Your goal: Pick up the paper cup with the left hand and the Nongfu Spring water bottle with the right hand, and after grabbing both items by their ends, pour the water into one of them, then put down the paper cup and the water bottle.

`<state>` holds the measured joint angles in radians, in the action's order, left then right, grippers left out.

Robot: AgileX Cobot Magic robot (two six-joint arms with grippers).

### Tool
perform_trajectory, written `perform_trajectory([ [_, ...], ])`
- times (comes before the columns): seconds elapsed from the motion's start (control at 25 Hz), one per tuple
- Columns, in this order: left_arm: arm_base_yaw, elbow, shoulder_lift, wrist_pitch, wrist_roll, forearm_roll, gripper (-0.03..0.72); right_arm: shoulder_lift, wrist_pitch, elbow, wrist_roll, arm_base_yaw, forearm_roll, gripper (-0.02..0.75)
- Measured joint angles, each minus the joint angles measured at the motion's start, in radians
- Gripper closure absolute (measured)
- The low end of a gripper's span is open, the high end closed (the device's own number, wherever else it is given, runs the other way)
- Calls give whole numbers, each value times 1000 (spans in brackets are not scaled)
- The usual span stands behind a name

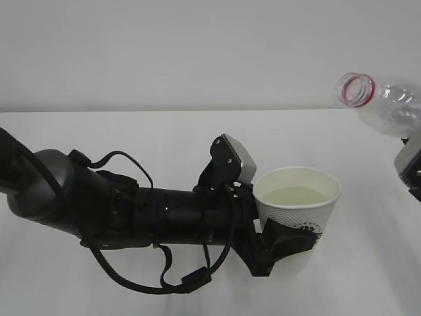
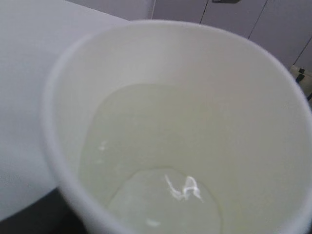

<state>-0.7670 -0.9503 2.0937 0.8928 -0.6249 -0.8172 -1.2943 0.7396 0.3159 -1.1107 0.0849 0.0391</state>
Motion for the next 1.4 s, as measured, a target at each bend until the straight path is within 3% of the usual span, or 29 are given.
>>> perform_trajectory([
  [0.88,0,0,0,2,0,33,208,0,66,0,851,0,0,337],
  [1.4,0,0,0,11,0,33,208,4,192,-96,1055,0,0,337],
])
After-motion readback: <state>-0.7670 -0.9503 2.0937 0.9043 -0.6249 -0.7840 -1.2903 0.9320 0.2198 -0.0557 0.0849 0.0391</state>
